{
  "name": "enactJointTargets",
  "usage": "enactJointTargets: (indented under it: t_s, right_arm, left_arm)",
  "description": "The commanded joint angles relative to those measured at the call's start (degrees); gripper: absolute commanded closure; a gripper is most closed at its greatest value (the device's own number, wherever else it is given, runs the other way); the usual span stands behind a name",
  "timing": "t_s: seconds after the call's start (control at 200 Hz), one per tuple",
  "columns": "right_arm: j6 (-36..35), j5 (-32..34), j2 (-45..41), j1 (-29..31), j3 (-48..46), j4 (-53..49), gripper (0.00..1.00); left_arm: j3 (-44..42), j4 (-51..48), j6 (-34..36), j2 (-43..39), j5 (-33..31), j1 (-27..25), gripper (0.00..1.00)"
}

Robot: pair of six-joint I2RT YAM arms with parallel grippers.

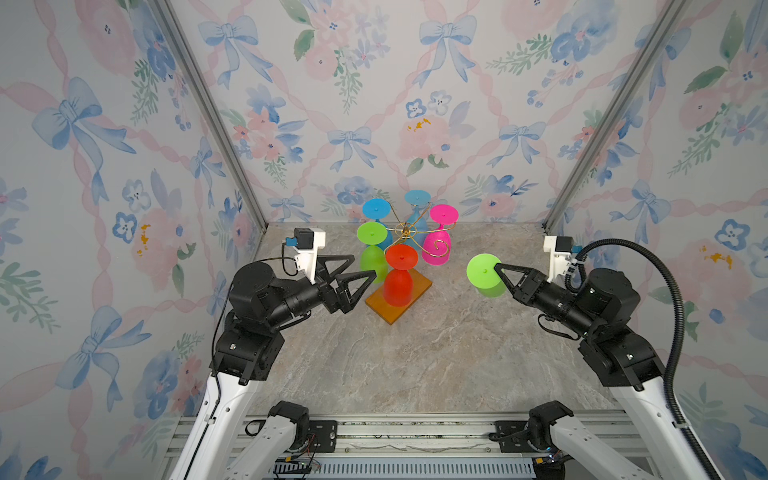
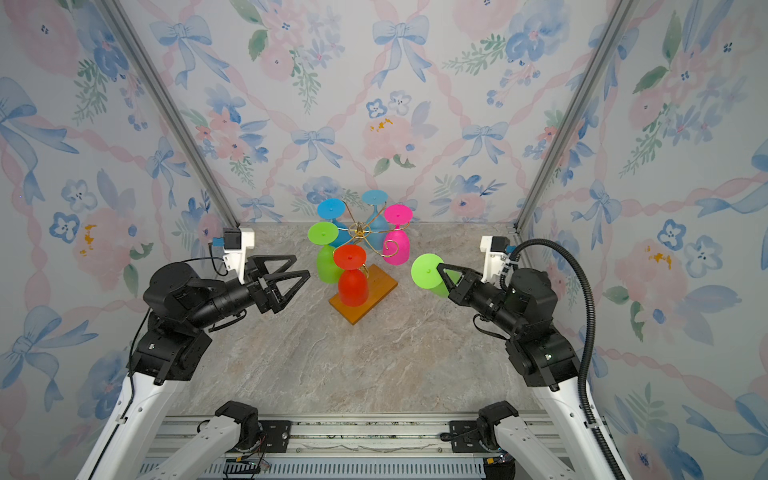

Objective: Take the wine glass off the wine glass rack
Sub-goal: 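Pull the glass from the rack with the right gripper while the left gripper approaches, then grasp the lime-green glass base with the left gripper beside the right gripper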

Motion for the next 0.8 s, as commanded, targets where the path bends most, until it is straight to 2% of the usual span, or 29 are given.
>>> enactJointTargets:
  t_s: [0.0,0.18,0.325,0.575,0.795]
  right_arm:
    - [-3.95,-1.81,-1.79,1.15,-0.06,-0.83,1.0]
    - [-6.97,-2.27,-3.79,4.01,-0.73,-1.02,1.0]
    - [-9.91,-3.35,-5.06,5.95,-0.85,-1.11,1.0]
    - [-13.13,-3.35,-6.57,8.85,-0.81,-2.5,1.0]
    - [-15.7,-3.13,-7.82,11.02,-0.86,-3.88,1.0]
  left_arm:
    - [0.23,4.79,-4.52,-0.43,1.85,-4.07,0.04]
    - [-3.41,14.81,-12.47,0.98,0.36,-10.37,0.08]
    - [-7.66,24.88,-17.61,3.44,-2.07,-17.71,0.1]
    - [-7.54,28.67,-15.62,10.75,-8.48,-30.84,0.15]
    - [-4.66,29.14,-14.06,16.5,-10.93,-36.35,0.22]
